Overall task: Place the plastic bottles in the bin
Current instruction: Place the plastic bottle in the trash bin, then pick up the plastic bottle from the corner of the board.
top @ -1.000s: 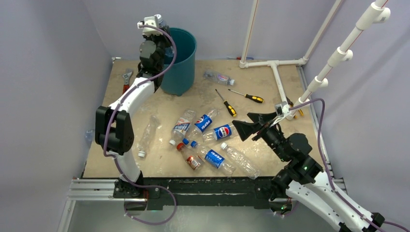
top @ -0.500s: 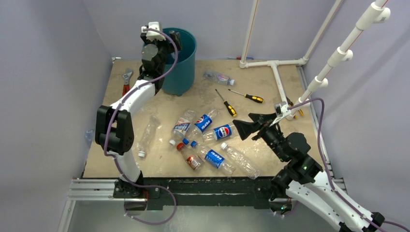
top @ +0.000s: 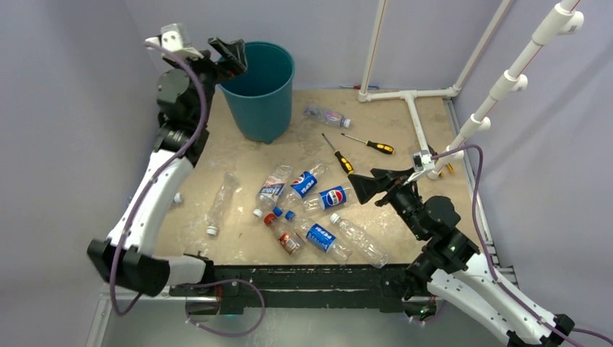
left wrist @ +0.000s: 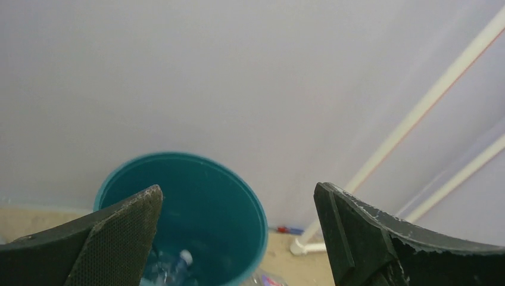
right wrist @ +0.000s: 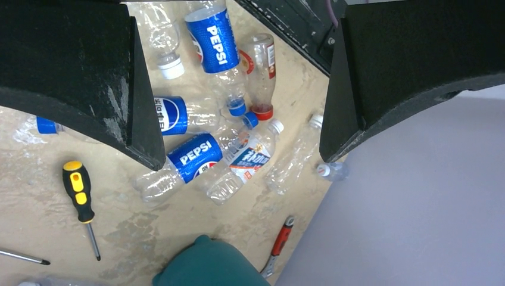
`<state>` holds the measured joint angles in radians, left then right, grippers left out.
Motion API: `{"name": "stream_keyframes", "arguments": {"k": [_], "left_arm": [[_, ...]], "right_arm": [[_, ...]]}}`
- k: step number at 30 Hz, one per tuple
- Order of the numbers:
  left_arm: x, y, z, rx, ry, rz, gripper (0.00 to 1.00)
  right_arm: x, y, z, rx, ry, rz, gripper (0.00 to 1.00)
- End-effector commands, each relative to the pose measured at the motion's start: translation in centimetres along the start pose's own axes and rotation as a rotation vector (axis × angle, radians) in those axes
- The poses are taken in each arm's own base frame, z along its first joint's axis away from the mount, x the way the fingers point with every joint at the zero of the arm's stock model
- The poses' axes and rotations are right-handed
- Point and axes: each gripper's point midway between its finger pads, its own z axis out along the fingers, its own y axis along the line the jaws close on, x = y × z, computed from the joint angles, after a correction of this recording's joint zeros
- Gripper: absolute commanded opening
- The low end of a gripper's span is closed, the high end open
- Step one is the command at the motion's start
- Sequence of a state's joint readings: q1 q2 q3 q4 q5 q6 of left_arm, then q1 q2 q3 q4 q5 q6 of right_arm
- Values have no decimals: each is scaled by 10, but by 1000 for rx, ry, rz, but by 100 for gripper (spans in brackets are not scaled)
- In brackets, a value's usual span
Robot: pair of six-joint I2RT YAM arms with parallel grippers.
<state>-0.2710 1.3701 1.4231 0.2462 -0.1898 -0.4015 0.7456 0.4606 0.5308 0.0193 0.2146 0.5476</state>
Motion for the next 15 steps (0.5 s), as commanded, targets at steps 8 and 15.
{"name": "stream_keyframes", "arguments": {"k": [8, 15], "left_arm": [[104, 44, -180, -196, 590, -170, 99], [170, 45, -240, -101, 777, -235, 99]], "right_arm": [[12, 11, 25, -54, 10, 45, 99], [37, 7, 36, -63, 87, -9, 99]]}}
